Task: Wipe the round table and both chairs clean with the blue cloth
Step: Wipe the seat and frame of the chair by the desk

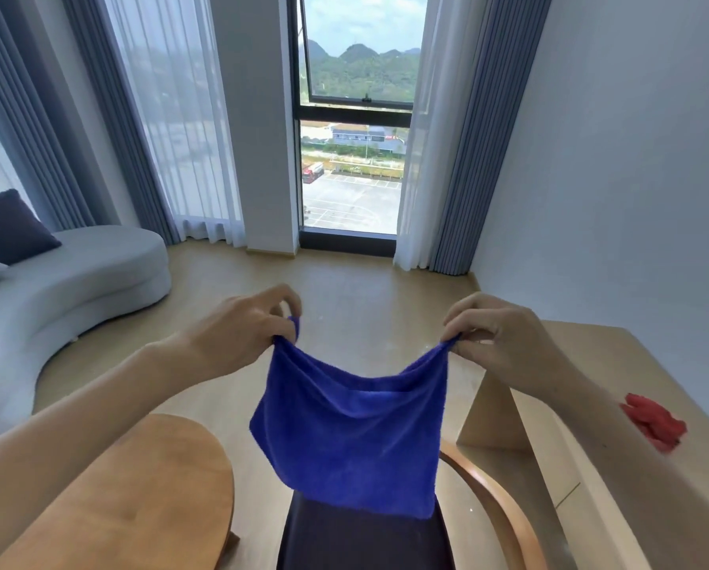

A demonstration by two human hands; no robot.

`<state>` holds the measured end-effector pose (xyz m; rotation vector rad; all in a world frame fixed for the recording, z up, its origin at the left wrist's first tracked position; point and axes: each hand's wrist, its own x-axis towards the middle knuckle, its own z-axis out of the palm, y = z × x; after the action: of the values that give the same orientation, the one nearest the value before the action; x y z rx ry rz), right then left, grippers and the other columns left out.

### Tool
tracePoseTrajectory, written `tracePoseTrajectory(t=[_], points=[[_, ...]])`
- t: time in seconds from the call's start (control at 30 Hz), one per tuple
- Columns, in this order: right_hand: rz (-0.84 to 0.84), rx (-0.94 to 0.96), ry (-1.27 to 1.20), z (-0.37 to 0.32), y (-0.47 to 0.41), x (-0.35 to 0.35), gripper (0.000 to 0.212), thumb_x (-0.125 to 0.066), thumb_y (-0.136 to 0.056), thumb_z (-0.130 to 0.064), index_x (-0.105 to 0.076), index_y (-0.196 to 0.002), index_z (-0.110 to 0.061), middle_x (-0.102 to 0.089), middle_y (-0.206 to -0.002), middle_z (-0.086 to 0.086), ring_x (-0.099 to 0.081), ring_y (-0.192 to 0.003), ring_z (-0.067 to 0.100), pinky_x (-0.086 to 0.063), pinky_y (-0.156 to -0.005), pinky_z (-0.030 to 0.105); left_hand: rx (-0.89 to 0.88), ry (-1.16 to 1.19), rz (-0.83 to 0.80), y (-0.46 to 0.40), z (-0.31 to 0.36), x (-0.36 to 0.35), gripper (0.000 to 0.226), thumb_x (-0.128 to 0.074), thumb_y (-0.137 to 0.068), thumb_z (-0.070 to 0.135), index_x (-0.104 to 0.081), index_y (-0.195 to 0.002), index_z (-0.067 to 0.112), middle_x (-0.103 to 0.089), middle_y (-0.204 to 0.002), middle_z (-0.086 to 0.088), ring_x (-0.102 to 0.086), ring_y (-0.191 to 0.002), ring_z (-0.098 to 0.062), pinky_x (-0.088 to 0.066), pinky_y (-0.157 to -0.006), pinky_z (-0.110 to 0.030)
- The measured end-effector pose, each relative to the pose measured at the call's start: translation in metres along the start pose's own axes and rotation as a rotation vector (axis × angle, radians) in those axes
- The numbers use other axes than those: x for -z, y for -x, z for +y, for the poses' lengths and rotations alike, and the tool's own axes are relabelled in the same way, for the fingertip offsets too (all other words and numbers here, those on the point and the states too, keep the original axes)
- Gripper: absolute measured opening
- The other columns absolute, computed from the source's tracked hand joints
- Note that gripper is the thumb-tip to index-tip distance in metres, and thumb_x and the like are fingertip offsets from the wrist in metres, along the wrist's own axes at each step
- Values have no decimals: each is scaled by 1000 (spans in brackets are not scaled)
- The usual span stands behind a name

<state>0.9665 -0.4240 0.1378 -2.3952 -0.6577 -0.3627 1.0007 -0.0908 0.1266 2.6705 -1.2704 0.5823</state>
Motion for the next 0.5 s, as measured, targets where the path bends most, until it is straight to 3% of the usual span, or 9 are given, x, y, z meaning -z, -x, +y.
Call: tracePoseTrajectory(t=[0.1,0.2,0.27,0.37,0.5], points=[[-89,141,-61,-20,-25,-20,12,-71,-81,2,-74,-87,-7,-63,-98,1,-62,-86,12,-52,-77,17,-105,192,64,-29,25,-7,20,-72,-72,-15,-72,-76,5,-58,-104,-15,-62,-77,-20,-55,-65,-24],[-108,210,-137,-28,-39,-25,12,-70,-81,2,-74,-89,-6,-64,-104,2,-61,-92,12,-52,-80,24,-178,278,138,-46,38,-6,26,-58,-78,-16,-72,-76,6,-55,-104,-8,-62,-80,-17,-52,-68,-19],[-148,211,-208,-27,-41,-22,12,-70,-82,2,-73,-90,-7,-63,-114,1,-60,-102,15,-52,-88,33,-185,324,177,-51,40,-1,27,-52,-79,-13,-72,-75,5,-50,-106,0,-62,-82,-14,-51,-70,-17],[-221,189,-306,-25,-38,-18,15,-69,-82,3,-73,-91,-9,-60,-125,2,-55,-118,17,-48,-97,36,-174,312,199,-51,40,2,28,-53,-79,-14,-72,-74,5,-51,-106,-2,-63,-81,-13,-50,-72,-15],[-329,169,-288,-30,-38,-19,16,-69,-82,0,-73,-91,-13,-58,-128,-2,-56,-116,14,-47,-99,35,-163,341,200,-51,42,0,29,-54,-79,-16,-73,-76,5,-52,-107,-6,-66,-84,-20,-55,-69,-25]])
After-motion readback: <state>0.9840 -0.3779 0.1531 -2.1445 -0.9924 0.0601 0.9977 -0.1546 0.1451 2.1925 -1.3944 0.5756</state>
